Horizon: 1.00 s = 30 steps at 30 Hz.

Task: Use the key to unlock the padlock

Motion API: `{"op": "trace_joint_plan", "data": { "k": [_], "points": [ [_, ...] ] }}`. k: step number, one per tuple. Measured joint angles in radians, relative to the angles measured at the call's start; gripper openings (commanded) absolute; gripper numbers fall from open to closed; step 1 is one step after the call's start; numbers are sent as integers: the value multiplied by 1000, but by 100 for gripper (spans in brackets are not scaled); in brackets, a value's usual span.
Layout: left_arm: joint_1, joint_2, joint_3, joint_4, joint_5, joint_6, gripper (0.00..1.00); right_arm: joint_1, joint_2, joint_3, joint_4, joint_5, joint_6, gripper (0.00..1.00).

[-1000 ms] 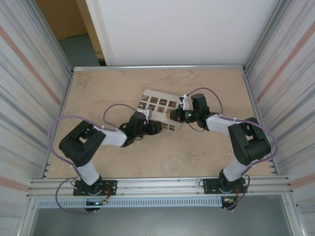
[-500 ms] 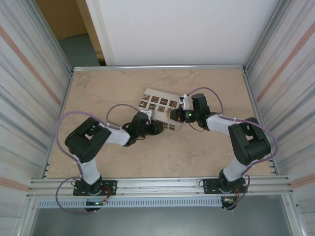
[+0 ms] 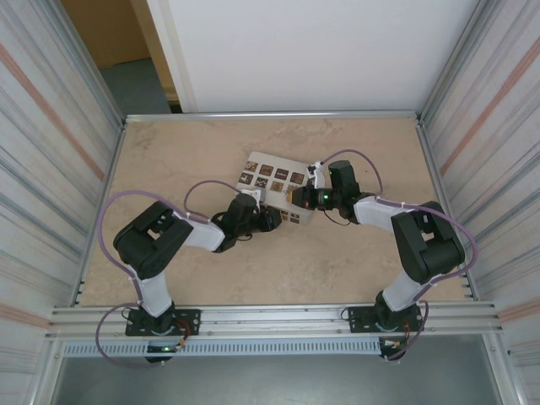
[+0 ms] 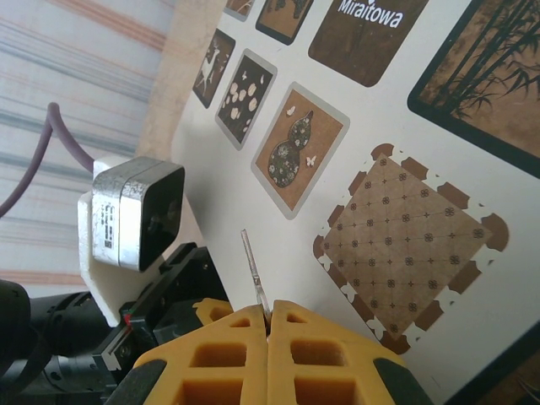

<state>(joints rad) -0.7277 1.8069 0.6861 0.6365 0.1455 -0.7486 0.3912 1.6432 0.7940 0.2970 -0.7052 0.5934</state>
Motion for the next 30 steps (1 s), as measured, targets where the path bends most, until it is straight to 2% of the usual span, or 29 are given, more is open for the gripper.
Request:
{"op": "trace_joint_plan", "data": {
  "k": [6, 13, 18, 25, 30],
  "points": [
    [-1, 0, 0, 5, -6, -10, 23, 0, -2, 0, 1, 1, 0, 0],
    [-1, -1, 0, 7, -13, -12, 18, 1, -51, -23, -26, 1, -3, 0],
    [-1, -21, 0, -18, -13, -15, 16, 1, -144, -50, -63, 1, -31, 0],
    [-1, -90, 3, -138, -7, -55, 13, 3, -304, -122, -143, 9, -129, 0],
    [-1, -117, 39, -207, 34, -87, 13, 50, -433, -201, -214, 72, -203, 0]
  ]
}}
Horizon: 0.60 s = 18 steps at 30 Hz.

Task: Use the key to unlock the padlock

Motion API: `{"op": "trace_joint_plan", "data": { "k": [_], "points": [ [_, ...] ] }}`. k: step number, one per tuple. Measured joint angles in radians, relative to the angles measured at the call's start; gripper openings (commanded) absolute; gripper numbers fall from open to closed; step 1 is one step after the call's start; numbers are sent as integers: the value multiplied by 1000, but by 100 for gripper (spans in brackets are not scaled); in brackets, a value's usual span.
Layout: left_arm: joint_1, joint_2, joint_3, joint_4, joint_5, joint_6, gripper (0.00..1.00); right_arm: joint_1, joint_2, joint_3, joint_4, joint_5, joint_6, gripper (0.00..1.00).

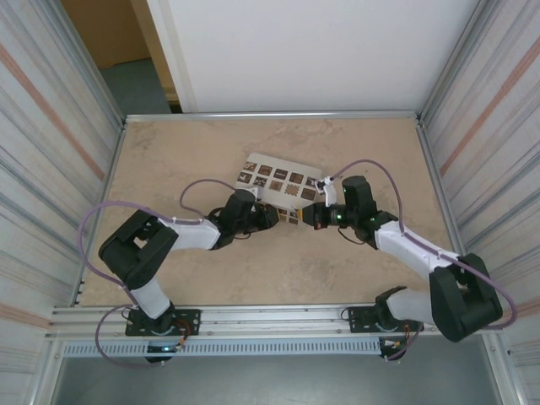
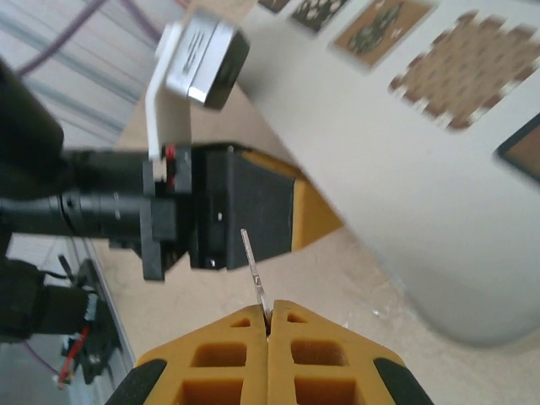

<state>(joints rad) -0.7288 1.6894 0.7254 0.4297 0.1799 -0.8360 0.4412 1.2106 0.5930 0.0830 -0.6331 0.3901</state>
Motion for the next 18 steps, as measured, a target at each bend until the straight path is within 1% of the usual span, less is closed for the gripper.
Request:
{"op": "trace_joint_plan", "data": {
  "k": [4, 8, 11, 18],
  "points": [
    [0, -19, 43, -56, 41, -16, 12, 68, -100, -66, -33, 80, -42, 0],
    [0, -46, 68, -113, 71, -38, 12, 148, -174, -123, -48, 185, -76, 0],
    [0, -57, 80, -150, 87, -55, 12, 191, -194, -157, -46, 256, -95, 0],
    [0, -65, 92, -194, 90, -86, 12, 255, -190, -189, -17, 394, -123, 0]
  ]
}}
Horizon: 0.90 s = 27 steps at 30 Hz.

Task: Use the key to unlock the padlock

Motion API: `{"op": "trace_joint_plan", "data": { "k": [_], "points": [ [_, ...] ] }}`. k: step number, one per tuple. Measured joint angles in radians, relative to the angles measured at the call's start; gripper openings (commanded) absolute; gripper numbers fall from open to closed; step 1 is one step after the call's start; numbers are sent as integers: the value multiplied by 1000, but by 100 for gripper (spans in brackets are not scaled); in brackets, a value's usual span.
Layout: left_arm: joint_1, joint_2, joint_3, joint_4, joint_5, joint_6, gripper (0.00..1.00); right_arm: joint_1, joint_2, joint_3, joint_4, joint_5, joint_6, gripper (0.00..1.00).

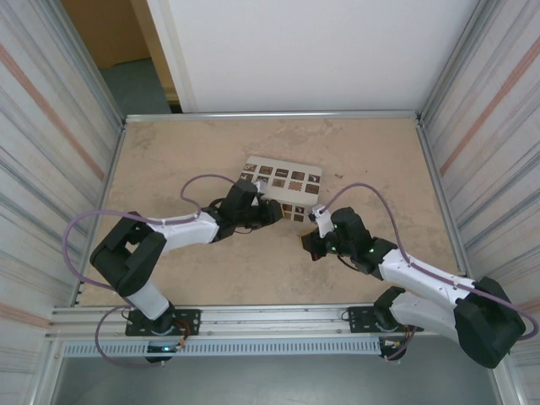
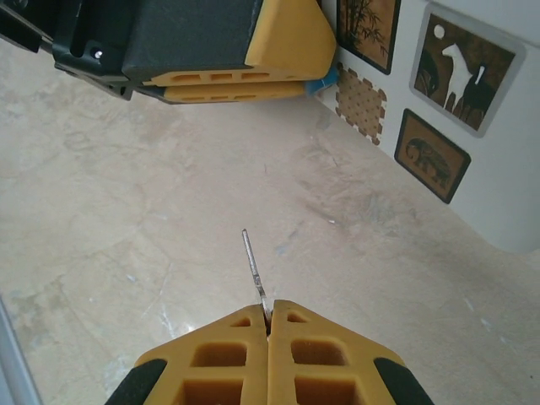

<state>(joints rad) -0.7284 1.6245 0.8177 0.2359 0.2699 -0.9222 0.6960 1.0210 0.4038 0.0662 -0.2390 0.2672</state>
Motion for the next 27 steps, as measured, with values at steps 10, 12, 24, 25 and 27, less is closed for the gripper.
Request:
{"op": "trace_joint_plan", "data": {
  "k": [10, 12, 24, 25, 27],
  "points": [
    [0, -2, 35, -33, 16, -27, 12, 67, 85, -19, 132, 142, -38, 0],
    [0, -3, 40, -41, 19, -29, 12, 71, 104, -19, 159, 158, -43, 0],
    [0, -13, 44, -64, 26, -46, 12, 72, 241, -19, 320, 197, -68, 0],
    [0, -15, 44, -68, 26, -46, 12, 72, 251, -19, 331, 200, -68, 0],
    [0, -18, 45, -74, 26, -47, 12, 72, 269, -19, 349, 209, -68, 0]
  ]
}}
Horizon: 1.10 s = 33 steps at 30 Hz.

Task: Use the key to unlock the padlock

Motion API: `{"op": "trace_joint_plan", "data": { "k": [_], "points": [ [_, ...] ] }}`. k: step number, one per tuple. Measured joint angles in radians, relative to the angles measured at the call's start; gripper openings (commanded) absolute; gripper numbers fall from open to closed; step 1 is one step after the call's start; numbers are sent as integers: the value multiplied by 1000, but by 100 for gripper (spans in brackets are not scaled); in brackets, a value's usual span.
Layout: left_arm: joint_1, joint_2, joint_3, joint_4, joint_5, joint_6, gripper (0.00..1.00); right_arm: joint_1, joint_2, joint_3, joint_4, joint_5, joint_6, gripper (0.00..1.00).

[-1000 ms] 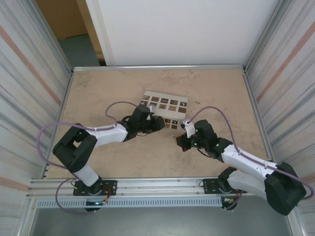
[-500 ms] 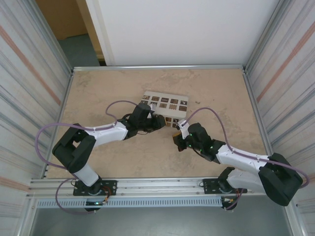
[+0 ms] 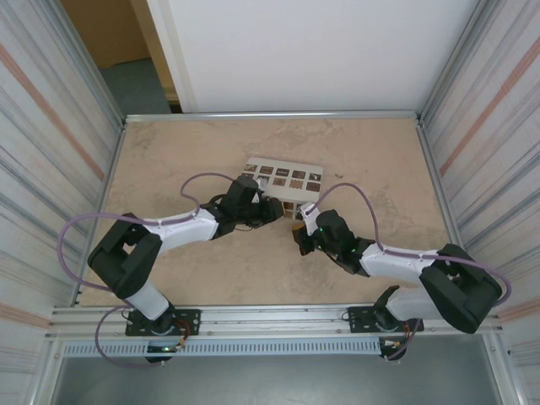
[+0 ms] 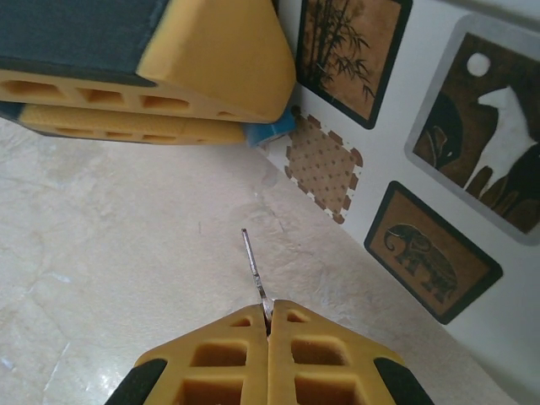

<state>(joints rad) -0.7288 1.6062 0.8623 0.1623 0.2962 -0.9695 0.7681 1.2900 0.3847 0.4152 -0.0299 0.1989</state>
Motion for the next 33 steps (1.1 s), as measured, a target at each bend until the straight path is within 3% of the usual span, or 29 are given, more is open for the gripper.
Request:
{"op": "trace_joint_plan", "data": {
  "k": [33],
  "points": [
    [0, -11, 0, -10, 4, -2, 13, -24, 86, 14, 153, 12, 2, 0]
  ]
}}
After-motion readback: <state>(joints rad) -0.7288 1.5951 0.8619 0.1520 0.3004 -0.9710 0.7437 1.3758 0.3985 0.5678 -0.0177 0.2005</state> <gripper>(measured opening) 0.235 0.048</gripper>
